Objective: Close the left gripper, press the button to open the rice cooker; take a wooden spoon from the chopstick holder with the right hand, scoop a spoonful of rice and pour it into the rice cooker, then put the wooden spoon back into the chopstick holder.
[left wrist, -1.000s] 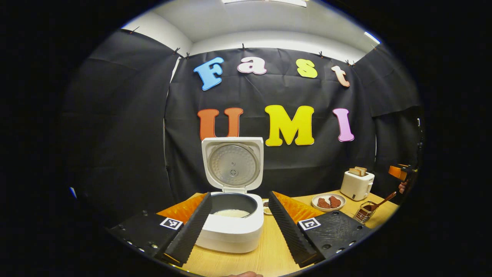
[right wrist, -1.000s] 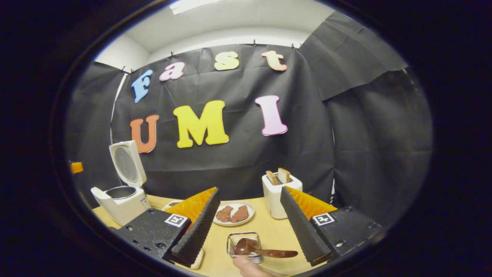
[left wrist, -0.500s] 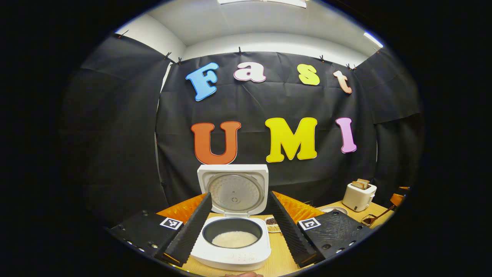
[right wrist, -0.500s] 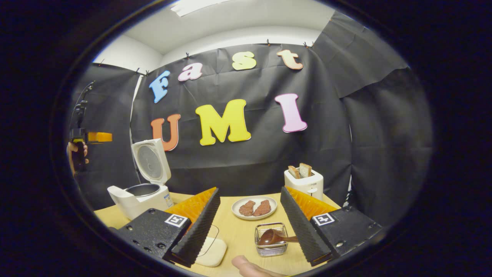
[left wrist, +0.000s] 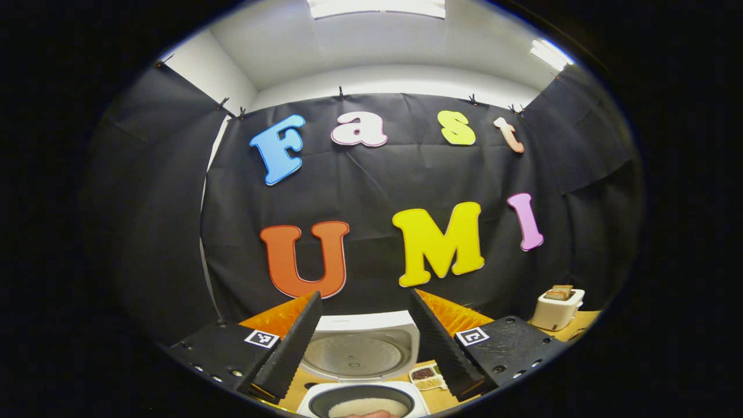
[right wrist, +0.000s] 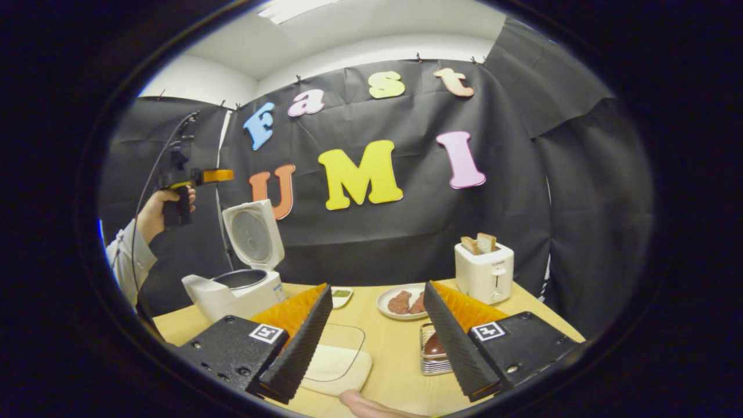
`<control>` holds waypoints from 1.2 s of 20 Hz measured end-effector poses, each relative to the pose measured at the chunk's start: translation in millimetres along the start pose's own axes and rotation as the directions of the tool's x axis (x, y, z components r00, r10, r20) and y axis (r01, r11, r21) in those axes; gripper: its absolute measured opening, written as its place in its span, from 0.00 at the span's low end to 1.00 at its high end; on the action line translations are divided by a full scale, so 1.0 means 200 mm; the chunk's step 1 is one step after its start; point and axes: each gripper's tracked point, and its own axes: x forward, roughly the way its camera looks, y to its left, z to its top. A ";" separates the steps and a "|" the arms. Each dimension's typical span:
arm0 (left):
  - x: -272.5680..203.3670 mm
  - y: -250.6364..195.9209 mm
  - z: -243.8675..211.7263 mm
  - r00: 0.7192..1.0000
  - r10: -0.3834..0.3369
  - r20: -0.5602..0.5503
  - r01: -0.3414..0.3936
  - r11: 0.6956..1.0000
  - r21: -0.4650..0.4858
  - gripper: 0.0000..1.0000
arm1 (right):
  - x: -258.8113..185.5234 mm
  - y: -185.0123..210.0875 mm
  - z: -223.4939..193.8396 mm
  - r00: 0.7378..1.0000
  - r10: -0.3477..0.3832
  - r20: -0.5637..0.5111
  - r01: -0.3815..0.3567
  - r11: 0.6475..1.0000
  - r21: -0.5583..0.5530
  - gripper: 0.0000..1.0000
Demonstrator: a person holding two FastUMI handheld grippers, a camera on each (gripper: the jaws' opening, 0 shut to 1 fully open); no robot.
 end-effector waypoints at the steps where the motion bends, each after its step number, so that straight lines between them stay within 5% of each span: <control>1: 0.07 0.03 -0.03 1.000 0.019 -0.008 -0.019 1.000 -0.021 0.95 | 0.00 0.04 -0.02 1.000 0.017 -0.009 -0.017 1.000 -0.023 0.96; 6: 0.36 0.03 -0.12 0.999 0.025 -0.027 -0.029 0.990 -0.138 0.94 | 0.05 0.13 -0.08 0.999 0.036 -0.004 -0.036 0.995 -0.088 1.00; 7: 0.41 0.03 -0.15 0.999 0.023 -0.036 -0.029 0.986 -0.163 1.00 | 0.06 0.16 -0.12 0.999 0.050 -0.017 -0.051 0.995 -0.090 1.00; 8: 0.46 0.05 -0.18 0.998 0.039 -0.047 -0.046 0.983 -0.177 0.94 | 0.07 0.17 -0.15 0.998 0.059 -0.031 -0.061 0.994 -0.095 1.00; 9: 0.50 0.06 -0.21 0.997 0.052 -0.059 -0.061 0.983 -0.174 0.83 | 0.08 0.18 -0.17 0.997 0.064 -0.038 -0.067 0.993 -0.100 1.00; 10: 0.53 0.08 -0.25 0.995 0.064 -0.075 -0.075 0.985 -0.154 0.94 | 0.07 0.18 -0.19 0.997 0.064 -0.043 -0.068 0.992 -0.105 0.96; 14: 0.61 0.16 -0.39 0.983 0.114 -0.144 -0.122 0.991 -0.052 0.94 | 0.08 0.23 -0.25 0.991 0.110 -0.072 -0.114 0.992 -0.059 1.00; 15: 0.61 0.15 -0.43 0.979 0.101 -0.176 -0.112 0.992 -0.055 0.83 | 0.08 0.23 -0.24 0.992 0.110 -0.066 -0.114 0.992 -0.055 0.96; 16: 0.61 0.14 -0.49 0.972 0.080 -0.221 -0.096 0.993 -0.063 0.94 | 0.08 0.21 -0.22 0.993 0.101 -0.056 -0.104 0.993 -0.050 1.00; 19: 0.60 0.16 -0.54 0.959 0.060 -0.279 -0.085 0.993 -0.079 1.00 | 0.05 0.21 -0.20 0.995 0.093 -0.039 -0.094 0.995 -0.035 0.96; 24: 0.44 0.16 -0.58 0.919 0.064 -0.389 -0.094 0.994 -0.058 0.96 | -0.08 0.22 -0.12 0.997 0.082 -0.006 -0.082 0.996 -0.031 0.96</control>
